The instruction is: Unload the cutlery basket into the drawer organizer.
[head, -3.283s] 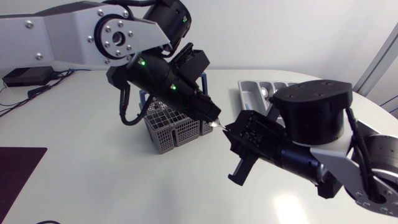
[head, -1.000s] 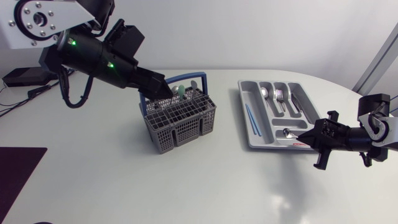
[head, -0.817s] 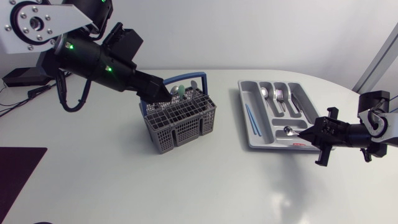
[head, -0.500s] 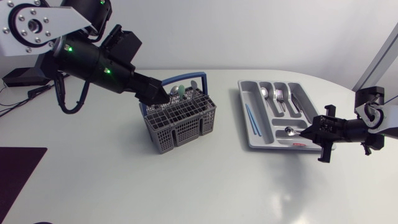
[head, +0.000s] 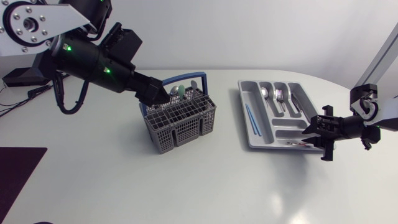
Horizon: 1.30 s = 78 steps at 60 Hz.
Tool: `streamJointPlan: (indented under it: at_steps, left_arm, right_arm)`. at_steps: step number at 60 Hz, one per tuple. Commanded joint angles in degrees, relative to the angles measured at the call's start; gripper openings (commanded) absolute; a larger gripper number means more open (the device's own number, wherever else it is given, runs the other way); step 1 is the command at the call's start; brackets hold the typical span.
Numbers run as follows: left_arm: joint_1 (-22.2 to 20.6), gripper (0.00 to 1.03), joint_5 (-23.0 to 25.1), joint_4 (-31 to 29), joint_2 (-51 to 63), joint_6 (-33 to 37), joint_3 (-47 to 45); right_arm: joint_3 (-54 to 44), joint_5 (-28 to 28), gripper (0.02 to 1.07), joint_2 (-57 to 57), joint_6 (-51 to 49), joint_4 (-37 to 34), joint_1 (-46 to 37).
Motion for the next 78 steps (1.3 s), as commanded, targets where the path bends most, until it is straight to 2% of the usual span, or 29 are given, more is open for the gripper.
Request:
streamJointPlan:
  at_steps: [1, 13, 24, 28, 30, 33, 35, 37, 39, 42, 44, 53, 61, 70, 78]
  left_arm:
    - [-0.3, 0.96, -0.2, -0.5, -1.7, 1.1, -1.5]
    - [1.3, 0.97, -0.8, -2.4, -5.8, 2.9, -0.9]
    - [1.4, 0.96, -0.7, -2.8, -8.2, 4.8, -4.4]
    - [1.4, 0.9, -0.7, -2.1, -9.1, 5.6, -6.8]
    - [1.4, 0.84, -0.7, -1.4, -9.4, 5.6, -8.2]
    - [1.3, 0.67, -0.7, 0.1, -9.6, 5.7, -10.4]
    - [1.5, 0.56, -0.7, 1.5, -9.6, 5.6, -12.0]
    - [1.7, 0.44, -0.7, 3.2, -9.6, 5.3, -13.6]
    - [1.8, 0.32, -0.7, 4.9, -9.4, 5.2, -14.9]
    - [1.8, 0.17, -0.7, 8.3, -9.0, 5.1, -17.3]
    - [1.8, 0.12, -0.7, 10.1, -8.8, 4.9, -18.3]
    - [1.8, 0.1, -2.5, 17.2, -4.0, 4.6, -21.3]
    - [1.4, 0.1, -6.0, 22.3, -0.2, 4.6, -22.9]
    - [1.2, 0.1, -7.2, 23.7, 4.8, 4.7, -23.2]
    - [1.7, 0.1, -7.3, 24.1, 3.7, 4.7, -23.8]
  right_arm:
    - [-0.6, 0.5, 0.72, 0.2, -1.4, 1.2, 0.6]
    - [-3.6, 0.4, 0.95, -9.1, 5.8, 2.3, 5.5]
    - [-5.8, 2.3, 0.96, -17.4, 16.5, 1.8, 15.1]
    - [-5.8, 3.2, 0.86, -19.1, 20.5, 1.3, 18.8]
    - [-5.9, 3.7, 0.77, -20.0, 22.3, 1.0, 20.6]
    - [-6.1, 4.0, 0.56, -21.2, 24.9, 1.1, 23.0]
    - [-6.3, 4.0, 0.39, -22.0, 26.6, 1.1, 24.7]
    - [-6.5, 4.3, 0.26, -22.8, 28.5, 1.4, 26.2]
    - [-6.8, 4.6, 0.18, -23.2, 30.1, 1.9, 27.7]
    - [-7.0, 5.3, 0.18, -23.8, 32.2, 2.1, 29.7]
    - [-7.1, 5.6, 0.18, -24.0, 33.2, 2.1, 30.7]
    - [-8.6, 6.9, 0.18, -25.3, 35.7, 2.4, 35.0]
    - [-10.2, 8.4, 0.18, -26.2, 36.9, 3.3, 38.0]
    - [-11.1, 9.8, 0.18, -26.4, 38.3, 4.4, 41.0]
    - [-10.5, 11.4, 0.18, -25.7, 40.1, 5.4, 44.2]
